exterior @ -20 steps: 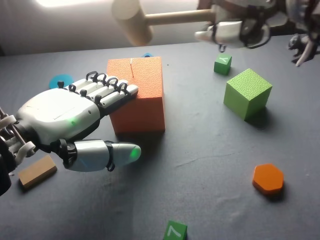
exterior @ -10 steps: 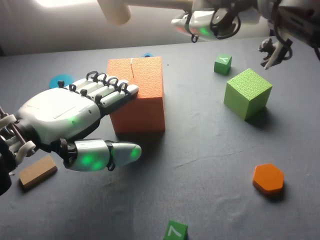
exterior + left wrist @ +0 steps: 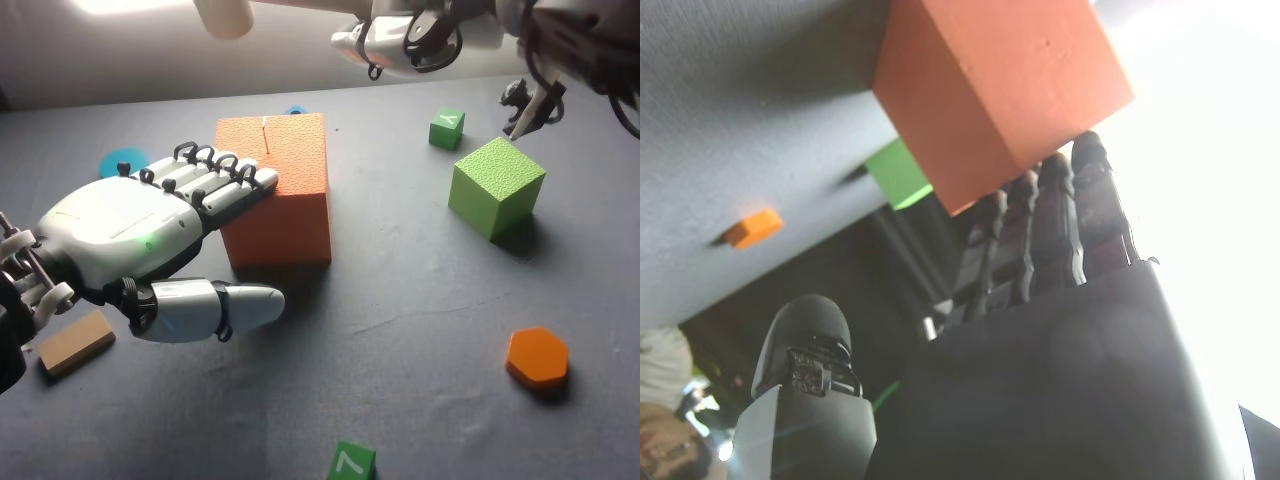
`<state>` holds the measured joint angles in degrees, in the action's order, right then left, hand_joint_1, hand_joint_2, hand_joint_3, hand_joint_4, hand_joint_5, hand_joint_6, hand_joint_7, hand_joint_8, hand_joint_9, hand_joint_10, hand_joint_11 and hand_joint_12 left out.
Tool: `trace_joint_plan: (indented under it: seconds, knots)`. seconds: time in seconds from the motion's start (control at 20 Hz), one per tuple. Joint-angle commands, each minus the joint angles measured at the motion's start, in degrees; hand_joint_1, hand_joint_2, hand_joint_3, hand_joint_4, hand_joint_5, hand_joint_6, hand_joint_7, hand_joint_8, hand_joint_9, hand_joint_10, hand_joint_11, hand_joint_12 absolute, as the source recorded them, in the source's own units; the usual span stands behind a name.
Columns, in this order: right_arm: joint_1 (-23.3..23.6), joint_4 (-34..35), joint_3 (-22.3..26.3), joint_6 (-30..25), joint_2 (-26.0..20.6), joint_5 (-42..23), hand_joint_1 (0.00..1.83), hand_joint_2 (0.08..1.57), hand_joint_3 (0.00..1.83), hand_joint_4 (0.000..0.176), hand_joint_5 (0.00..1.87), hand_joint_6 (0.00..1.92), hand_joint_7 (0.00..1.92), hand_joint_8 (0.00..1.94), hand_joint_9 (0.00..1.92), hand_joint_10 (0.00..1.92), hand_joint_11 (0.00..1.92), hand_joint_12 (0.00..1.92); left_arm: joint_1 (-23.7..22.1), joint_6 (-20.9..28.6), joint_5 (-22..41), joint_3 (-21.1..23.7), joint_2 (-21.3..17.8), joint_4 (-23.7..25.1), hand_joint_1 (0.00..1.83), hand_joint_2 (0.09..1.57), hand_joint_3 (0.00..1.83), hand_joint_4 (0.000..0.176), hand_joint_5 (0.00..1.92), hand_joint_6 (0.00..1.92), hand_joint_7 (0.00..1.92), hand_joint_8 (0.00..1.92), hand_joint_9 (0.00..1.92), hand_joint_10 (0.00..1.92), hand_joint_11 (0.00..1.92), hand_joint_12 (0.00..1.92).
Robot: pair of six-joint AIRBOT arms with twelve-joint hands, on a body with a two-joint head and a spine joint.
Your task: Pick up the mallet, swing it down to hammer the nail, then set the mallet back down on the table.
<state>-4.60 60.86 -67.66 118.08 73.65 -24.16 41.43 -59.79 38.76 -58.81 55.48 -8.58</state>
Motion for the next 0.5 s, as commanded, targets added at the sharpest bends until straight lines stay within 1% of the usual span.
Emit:
trace_joint_plan:
  seconds: [0.0, 0.15, 0.2, 0.25, 0.3, 0.35, 0.45]
  knots:
    - [-0.1, -0.7, -0.7, -0.4, 0.0, -2.9, 0.73, 1.4, 0.0, 0.0, 1.14, 1.92, 1.41, 1.94, 1.57, 1.92, 1.78, 1.92, -0.2, 0.2, 2.6, -0.1, 0.6, 0.9, 0.0, 1.2, 0.0, 0.0, 0.05, 0.0, 0.05, 0.0, 0.04, 0.0, 0.02, 0.02]
    - [-3.2, 1.4, -2.4, -0.4, 0.6, 0.5, 0.75, 1.39, 0.0, 0.0, 1.13, 1.92, 1.41, 1.94, 1.57, 1.92, 1.78, 1.92, -0.2, 0.2, 2.6, -0.1, 0.6, 0.9, 0.0, 1.19, 0.0, 0.0, 0.06, 0.0, 0.06, 0.01, 0.05, 0.0, 0.03, 0.03]
    - [-4.4, 1.4, -2.5, -0.5, 0.6, 0.6, 0.75, 1.39, 0.0, 0.0, 1.13, 1.92, 1.41, 1.94, 1.57, 1.92, 1.78, 1.92, -0.2, 0.2, 2.5, -0.1, 0.6, 0.9, 0.0, 1.19, 0.0, 0.0, 0.06, 0.0, 0.06, 0.01, 0.05, 0.0, 0.03, 0.03]
    - [-6.7, 2.3, -2.8, -0.3, 0.6, 0.8, 0.73, 1.39, 0.0, 0.0, 1.14, 1.92, 1.41, 1.94, 1.57, 1.92, 1.78, 1.92, -0.2, 0.2, 2.5, -0.2, 0.6, 0.9, 0.0, 1.2, 0.0, 0.0, 0.05, 0.0, 0.05, 0.0, 0.05, 0.0, 0.03, 0.03]
    - [-7.8, 3.8, -2.9, 0.3, 0.4, 1.0, 0.7, 1.41, 0.0, 0.0, 1.13, 1.92, 1.4, 1.94, 1.57, 1.92, 1.78, 1.92, -0.2, 0.2, 2.5, -0.2, 0.6, 0.9, 0.0, 1.2, 0.0, 0.0, 0.06, 0.0, 0.05, 0.0, 0.05, 0.0, 0.03, 0.03]
    - [-9.4, 5.1, -3.1, 0.5, 0.1, 1.7, 0.72, 1.4, 0.0, 0.0, 1.13, 1.92, 1.39, 1.94, 1.58, 1.92, 1.79, 1.92, -0.2, 0.2, 2.5, -0.2, 0.6, 0.9, 0.0, 1.2, 0.0, 0.0, 0.06, 0.01, 0.05, 0.0, 0.05, 0.0, 0.04, 0.03]
    - [-11.2, 6.4, -3.2, 0.5, -0.7, 2.4, 0.7, 1.41, 0.0, 0.0, 1.14, 1.92, 1.39, 1.94, 1.57, 1.92, 1.78, 1.92, -0.2, 0.2, 2.5, -0.1, 0.6, 0.9, 0.0, 1.2, 0.0, 0.0, 0.05, 0.0, 0.04, 0.0, 0.04, 0.0, 0.03, 0.03]
